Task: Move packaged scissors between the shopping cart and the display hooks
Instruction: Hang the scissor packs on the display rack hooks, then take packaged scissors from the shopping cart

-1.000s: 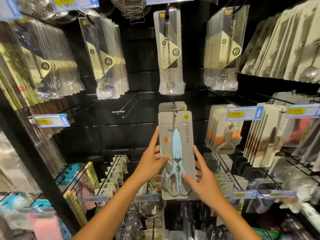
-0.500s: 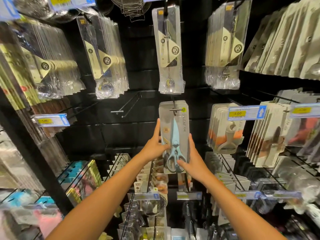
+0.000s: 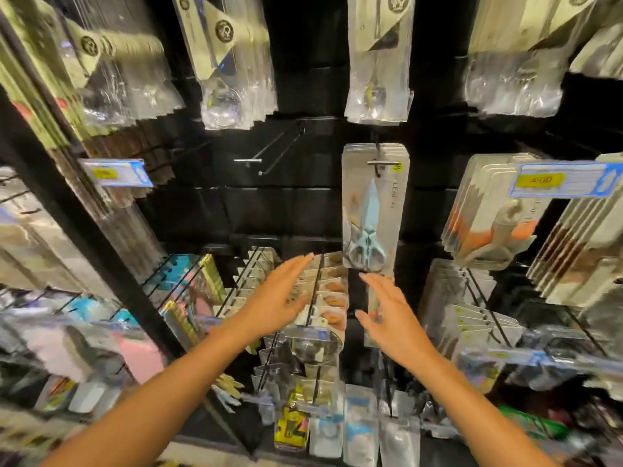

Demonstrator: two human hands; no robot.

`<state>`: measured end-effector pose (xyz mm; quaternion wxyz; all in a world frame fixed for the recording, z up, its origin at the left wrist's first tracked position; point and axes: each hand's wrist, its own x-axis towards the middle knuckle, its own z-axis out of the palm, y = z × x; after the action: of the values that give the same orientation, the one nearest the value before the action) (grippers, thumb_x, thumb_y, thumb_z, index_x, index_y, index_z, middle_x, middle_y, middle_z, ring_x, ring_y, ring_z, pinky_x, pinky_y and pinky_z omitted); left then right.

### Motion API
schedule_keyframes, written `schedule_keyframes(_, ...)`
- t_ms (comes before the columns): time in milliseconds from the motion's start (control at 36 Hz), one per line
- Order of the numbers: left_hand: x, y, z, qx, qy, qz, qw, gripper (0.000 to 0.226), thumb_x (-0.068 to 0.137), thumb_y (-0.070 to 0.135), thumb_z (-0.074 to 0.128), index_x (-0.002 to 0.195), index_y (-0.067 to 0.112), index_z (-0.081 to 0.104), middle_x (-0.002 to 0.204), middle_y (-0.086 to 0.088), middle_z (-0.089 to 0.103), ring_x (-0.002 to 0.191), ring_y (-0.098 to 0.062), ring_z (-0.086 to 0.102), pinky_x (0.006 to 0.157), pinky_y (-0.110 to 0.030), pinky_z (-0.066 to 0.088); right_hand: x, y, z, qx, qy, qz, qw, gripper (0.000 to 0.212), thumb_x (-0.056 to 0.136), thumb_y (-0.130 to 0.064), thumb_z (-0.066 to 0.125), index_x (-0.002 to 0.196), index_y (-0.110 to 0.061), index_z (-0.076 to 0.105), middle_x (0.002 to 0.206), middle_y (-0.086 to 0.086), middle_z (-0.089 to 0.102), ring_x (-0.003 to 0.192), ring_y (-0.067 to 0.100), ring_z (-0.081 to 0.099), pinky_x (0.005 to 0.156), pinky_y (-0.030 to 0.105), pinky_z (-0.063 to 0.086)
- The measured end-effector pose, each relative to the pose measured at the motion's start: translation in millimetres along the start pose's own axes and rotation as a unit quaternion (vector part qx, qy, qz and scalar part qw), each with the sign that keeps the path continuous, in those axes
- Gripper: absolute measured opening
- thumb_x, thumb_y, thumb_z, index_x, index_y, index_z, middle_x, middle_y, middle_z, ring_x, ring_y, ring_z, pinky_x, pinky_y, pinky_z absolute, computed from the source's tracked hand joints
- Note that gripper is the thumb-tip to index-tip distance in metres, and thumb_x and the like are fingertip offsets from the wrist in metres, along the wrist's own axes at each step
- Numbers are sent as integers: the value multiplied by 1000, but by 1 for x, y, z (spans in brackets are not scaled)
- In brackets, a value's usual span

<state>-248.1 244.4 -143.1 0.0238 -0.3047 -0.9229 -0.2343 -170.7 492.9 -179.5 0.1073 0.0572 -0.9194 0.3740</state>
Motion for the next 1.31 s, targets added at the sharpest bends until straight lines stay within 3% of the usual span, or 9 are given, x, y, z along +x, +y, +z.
schedule_keyframes(194,-90,-66,9,159,-14,14,987,75,100,32,57,163,28,16,171,-2,6,158,-26,-2,126,-39,3,16,-34,61,-120,-172,-110,972,60,100,-29,56,155,-25,31,161,-4,27,150,20,20,122,44,24)
schedule_keyframes(278,-136,-89,5,187,-6,-5,982,74,96,32,60,160,24,26,169,-8,19,156,-33,12,126,-45,9,22,-57,96,-114,-231,-142,956,61,101,-33,52,156,-31,26,163,-6,20,152,18,13,124,42,19)
schedule_keyframes(417,-220,-119,-9,189,-21,-127,973,73,101,40,56,162,31,17,170,-3,15,157,-28,4,123,-45,7,21,-105,159,-124,-247,-234,932,63,97,-34,59,154,-26,34,157,-5,34,148,18,26,122,36,26)
schedule_keyframes(556,-313,-156,-19,195,-53,-249,947,69,96,48,43,159,31,25,165,-8,30,153,-37,23,119,-61,30,15,-151,227,-135,-313,-288,895,65,96,-33,60,154,-29,32,157,-7,30,149,16,24,123,36,27)
schedule_keyframes(750,-446,-180,-34,149,-8,-385,911,72,98,41,53,162,31,20,170,-3,14,157,-33,5,125,-46,-2,-10,-233,310,-137,-402,-358,831,66,101,-40,53,158,-30,22,164,-10,18,153,15,14,125,33,17)
schedule_keyframes(861,-517,-197,-44,126,-22,-463,877,72,96,64,26,160,30,27,169,-1,19,157,-32,12,127,-51,12,-22,-282,361,-146,-442,-394,792,63,103,-39,50,158,-28,21,165,-8,15,154,16,10,123,31,10)
schedule_keyframes(1000,-598,-213,-56,128,5,-514,848,66,84,48,51,143,20,56,142,-11,61,127,-39,60,99,-56,51,-39,-341,422,-156,-485,-415,754,65,102,-43,50,158,-32,19,166,-11,12,154,15,8,123,30,10)
schedule_keyframes(1222,-683,-218,-67,125,76,-583,799,61,83,47,45,137,20,52,134,-11,64,126,-35,52,95,-49,55,-72,-404,509,-160,-521,-453,705,66,100,-37,56,157,-26,25,164,-5,23,152,15,19,122,27,17)
schedule_keyframes(1306,-704,-227,-59,121,95,-599,786,64,103,58,23,141,19,56,142,-12,60,131,-37,54,103,-45,50,-80,-421,532,-167,-523,-468,693,68,100,-36,55,158,-21,24,164,-1,23,153,17,18,121,26,15)
